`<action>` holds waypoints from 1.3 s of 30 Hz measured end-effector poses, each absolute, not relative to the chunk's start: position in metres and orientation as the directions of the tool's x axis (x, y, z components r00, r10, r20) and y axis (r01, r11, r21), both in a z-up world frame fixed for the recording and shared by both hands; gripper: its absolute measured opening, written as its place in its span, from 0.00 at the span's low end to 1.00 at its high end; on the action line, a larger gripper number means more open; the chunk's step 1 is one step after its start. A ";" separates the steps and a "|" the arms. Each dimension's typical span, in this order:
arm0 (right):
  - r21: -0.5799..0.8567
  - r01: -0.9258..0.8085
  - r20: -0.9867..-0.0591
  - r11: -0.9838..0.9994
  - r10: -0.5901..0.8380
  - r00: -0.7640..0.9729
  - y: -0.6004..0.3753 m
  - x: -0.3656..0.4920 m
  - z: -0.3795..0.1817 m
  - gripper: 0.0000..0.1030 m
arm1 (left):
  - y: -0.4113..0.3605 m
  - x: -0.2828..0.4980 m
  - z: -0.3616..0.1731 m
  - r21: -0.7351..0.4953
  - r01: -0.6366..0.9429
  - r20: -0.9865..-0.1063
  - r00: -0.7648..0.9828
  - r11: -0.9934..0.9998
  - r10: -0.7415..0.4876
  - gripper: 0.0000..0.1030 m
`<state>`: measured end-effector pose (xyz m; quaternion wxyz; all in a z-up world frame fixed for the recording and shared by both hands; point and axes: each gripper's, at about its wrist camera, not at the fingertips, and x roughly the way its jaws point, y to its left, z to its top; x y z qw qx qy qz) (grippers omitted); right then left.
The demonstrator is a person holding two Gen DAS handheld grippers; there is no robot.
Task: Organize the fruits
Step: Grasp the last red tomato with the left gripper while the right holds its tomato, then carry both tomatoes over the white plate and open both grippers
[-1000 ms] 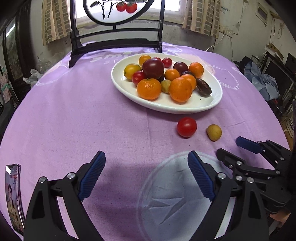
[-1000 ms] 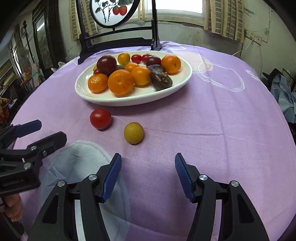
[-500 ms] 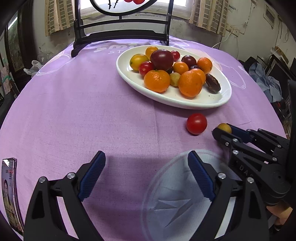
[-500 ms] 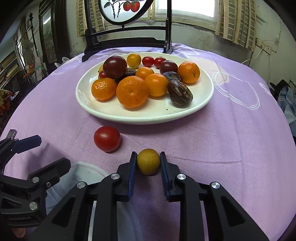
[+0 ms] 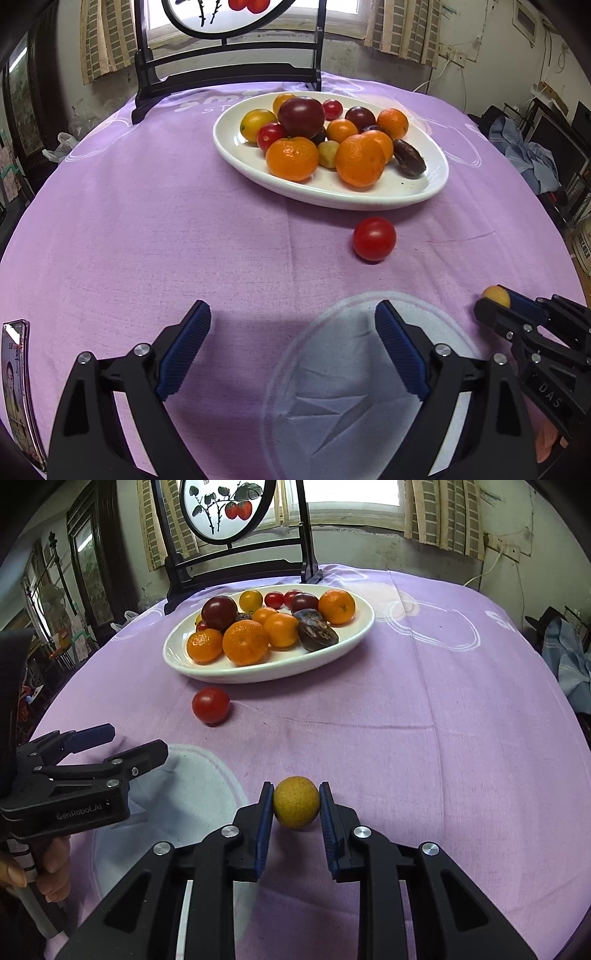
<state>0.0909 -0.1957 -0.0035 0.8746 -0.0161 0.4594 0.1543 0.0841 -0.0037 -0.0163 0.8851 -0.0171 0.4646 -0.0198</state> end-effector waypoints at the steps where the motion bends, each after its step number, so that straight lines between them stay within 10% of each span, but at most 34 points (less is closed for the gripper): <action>1: 0.121 -0.285 -0.806 0.951 0.261 0.530 -0.196 0.091 -0.003 0.24 | -0.005 0.085 -0.017 -0.054 0.019 -0.827 0.560 0.998 -0.055 0.86; 18: 0.165 -0.305 -0.770 0.938 0.316 0.554 -0.210 0.087 0.012 0.24 | -0.061 0.141 -0.024 0.014 0.071 -0.860 0.509 0.997 -0.024 0.65; 22: 0.158 -0.308 -0.772 0.938 0.312 0.554 -0.209 0.086 0.011 0.25 | -0.067 0.136 -0.019 0.024 0.112 -0.850 0.525 0.993 -0.038 0.29; 39: 0.198 -0.305 -0.716 0.931 0.350 0.604 -0.209 0.085 0.032 0.24 | -0.014 0.089 0.044 -0.056 0.131 -0.786 0.606 0.990 -0.125 0.28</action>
